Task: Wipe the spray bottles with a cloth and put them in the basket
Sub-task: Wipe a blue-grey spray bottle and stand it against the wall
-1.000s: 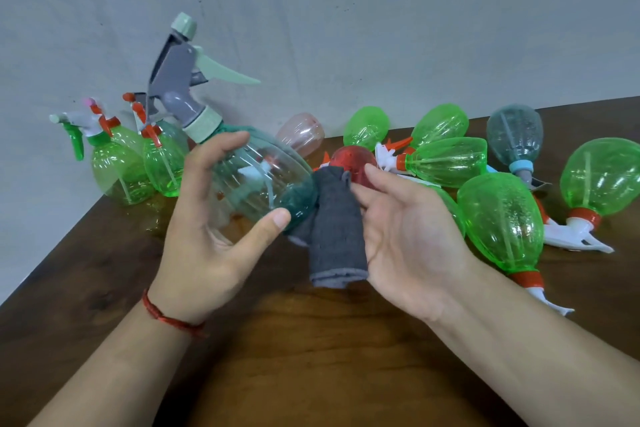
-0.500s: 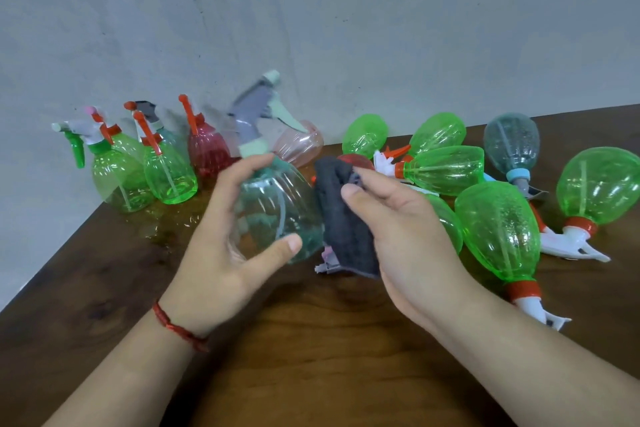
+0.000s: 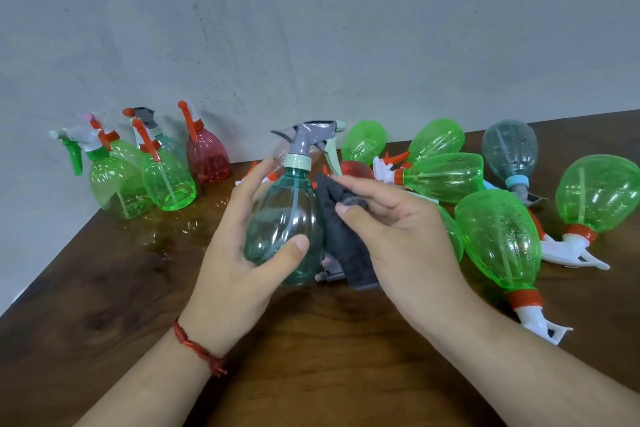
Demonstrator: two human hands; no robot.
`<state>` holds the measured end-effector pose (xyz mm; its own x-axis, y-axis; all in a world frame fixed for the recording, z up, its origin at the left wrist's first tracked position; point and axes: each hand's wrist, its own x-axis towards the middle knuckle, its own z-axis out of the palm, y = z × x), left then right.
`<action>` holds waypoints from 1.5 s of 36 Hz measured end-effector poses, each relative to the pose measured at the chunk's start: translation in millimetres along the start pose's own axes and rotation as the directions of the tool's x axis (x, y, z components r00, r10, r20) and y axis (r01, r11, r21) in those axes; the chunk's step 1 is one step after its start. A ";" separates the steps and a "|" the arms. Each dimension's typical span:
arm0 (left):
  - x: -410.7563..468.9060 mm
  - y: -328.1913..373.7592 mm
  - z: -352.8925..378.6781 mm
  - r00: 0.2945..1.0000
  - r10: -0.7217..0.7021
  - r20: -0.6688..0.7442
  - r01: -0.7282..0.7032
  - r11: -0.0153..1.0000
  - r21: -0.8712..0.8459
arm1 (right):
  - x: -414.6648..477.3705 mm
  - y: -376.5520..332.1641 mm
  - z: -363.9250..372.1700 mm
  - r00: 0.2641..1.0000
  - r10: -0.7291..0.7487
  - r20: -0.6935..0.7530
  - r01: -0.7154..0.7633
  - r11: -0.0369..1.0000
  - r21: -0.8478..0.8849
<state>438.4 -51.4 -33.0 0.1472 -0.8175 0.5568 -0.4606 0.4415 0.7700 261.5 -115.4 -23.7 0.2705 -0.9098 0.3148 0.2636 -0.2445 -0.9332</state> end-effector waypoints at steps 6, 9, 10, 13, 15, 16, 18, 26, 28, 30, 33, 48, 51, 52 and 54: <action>-1.5 1.6 -2.5 0.998 0.037 0.055 -0.040 0.998 0.058 | 11.5 -20.5 -22.1 0.863 -0.490 -0.125 0.418 0.831 -0.368; -3.5 2.0 -1.1 0.992 0.033 0.119 -0.039 0.998 0.046 | 22.7 -16.7 -32.5 0.810 -0.585 -0.033 0.452 0.660 -0.600; -4.8 2.6 0.5 0.990 0.029 0.139 -0.033 0.999 0.027 | 24.2 -14.4 -32.7 0.815 -0.579 0.014 0.448 0.615 -0.649; -7.2 3.2 4.6 0.988 0.042 0.147 -0.043 0.999 0.003 | 24.2 -3.7 -25.6 0.821 -0.553 0.139 0.462 0.501 -0.732; -6.3 2.7 6.1 0.990 0.044 0.137 -0.045 0.999 0.001 | 23.5 1.2 -20.6 0.793 -0.570 0.214 0.519 0.450 -0.727; -6.1 2.5 6.7 0.990 0.043 0.134 -0.044 0.999 0.002 | 22.8 2.1 -18.3 0.773 -0.577 0.262 0.558 0.424 -0.713; -6.3 2.4 7.4 0.992 0.037 0.124 -0.035 0.999 -0.017 | 20.8 3.2 -13.6 0.736 -0.573 0.360 0.625 0.374 -0.685; -5.9 6.6 13.3 0.996 0.004 0.085 0.008 0.991 -0.137 | 30.6 2.2 -23.8 0.734 -0.621 0.274 0.577 0.359 -0.734; -6.6 6.1 13.6 0.997 0.006 0.074 0.004 0.992 -0.129 | 30.4 4.8 -24.7 0.739 -0.638 0.219 0.555 0.391 -0.734; -6.7 6.8 13.4 0.998 0.017 0.055 -0.012 0.994 -0.106 | 29.2 5.5 -23.1 0.740 -0.652 0.164 0.547 0.442 -0.710; -6.2 9.1 13.5 1.000 0.028 0.006 -0.027 0.990 -0.138 | 26.0 6.4 -19.3 0.744 -0.660 0.101 0.543 0.509 -0.668; -3.5 11.5 7.7 0.997 0.072 -0.028 -0.076 0.982 -0.172 | 28.8 1.5 -21.7 0.935 -0.349 -0.058 0.331 0.922 -0.202; -2.3 8.3 3.2 0.995 0.074 -0.070 -0.087 0.978 -0.191 | 23.6 4.4 -16.6 0.940 -0.339 -0.032 0.322 0.916 -0.240; -1.1 6.1 1.2 0.994 0.070 -0.083 -0.085 0.978 -0.189 | 24.0 4.3 -17.6 0.946 -0.323 -0.025 0.309 0.923 -0.230; -0.3 4.1 -0.4 0.994 0.068 -0.080 -0.081 0.983 -0.167 | 26.0 2.0 -21.4 0.953 -0.302 -0.025 0.293 0.940 -0.175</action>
<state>436.8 -49.3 -29.9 0.1851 -0.7532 0.6312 -0.3188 0.5615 0.7636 249.2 -146.7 -21.1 0.1555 -0.8015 0.5775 0.1648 -0.5554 -0.8151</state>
